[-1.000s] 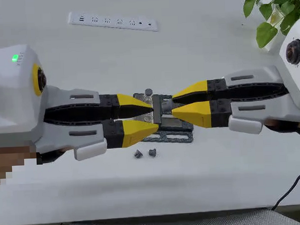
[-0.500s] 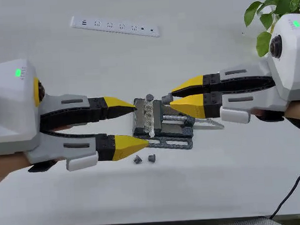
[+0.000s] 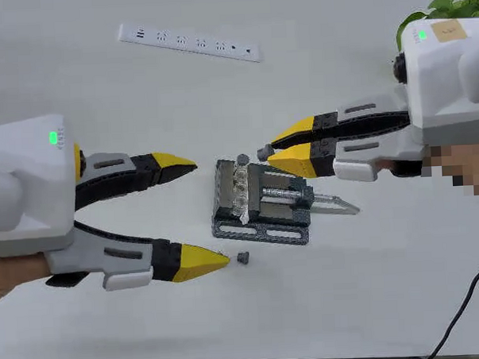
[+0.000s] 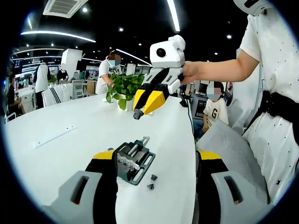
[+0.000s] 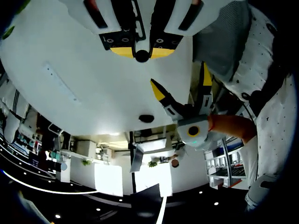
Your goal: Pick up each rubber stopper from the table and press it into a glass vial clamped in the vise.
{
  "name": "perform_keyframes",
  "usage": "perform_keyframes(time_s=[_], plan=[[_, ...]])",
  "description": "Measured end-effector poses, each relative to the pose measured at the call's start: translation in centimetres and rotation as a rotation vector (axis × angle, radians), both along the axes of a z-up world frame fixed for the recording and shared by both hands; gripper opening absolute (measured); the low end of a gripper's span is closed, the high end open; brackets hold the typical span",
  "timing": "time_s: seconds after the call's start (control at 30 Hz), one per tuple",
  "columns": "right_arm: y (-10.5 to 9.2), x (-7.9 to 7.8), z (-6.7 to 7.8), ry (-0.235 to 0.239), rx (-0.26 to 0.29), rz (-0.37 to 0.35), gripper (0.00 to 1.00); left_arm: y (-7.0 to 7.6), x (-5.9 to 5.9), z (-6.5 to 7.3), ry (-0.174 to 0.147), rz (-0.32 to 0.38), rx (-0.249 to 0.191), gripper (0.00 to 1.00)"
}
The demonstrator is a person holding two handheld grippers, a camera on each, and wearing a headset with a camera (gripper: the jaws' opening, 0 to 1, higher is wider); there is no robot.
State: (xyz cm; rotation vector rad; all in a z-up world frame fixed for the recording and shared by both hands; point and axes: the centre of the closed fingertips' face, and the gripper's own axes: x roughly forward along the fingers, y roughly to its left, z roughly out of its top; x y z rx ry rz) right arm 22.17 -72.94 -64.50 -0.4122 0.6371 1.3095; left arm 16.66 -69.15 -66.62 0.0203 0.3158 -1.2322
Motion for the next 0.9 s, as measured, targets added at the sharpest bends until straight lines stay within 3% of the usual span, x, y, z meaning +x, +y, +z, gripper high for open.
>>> perform_keyframes(time_s=[0.47,0.6,0.9], plan=[[-0.4,3.5,-4.7,0.016,-0.206,0.002,0.06,0.4,0.0,-4.1,-0.011,-0.024,0.128,0.79],[-0.1,4.1,-5.7,0.034,-0.223,-0.003,0.06,0.5,0.1,-4.5,-0.003,-0.024,0.128,0.79],[-0.2,5.0,-8.7,0.034,-0.344,0.042,0.06,0.8,0.4,-5.4,-0.002,-0.026,0.121,0.83]])
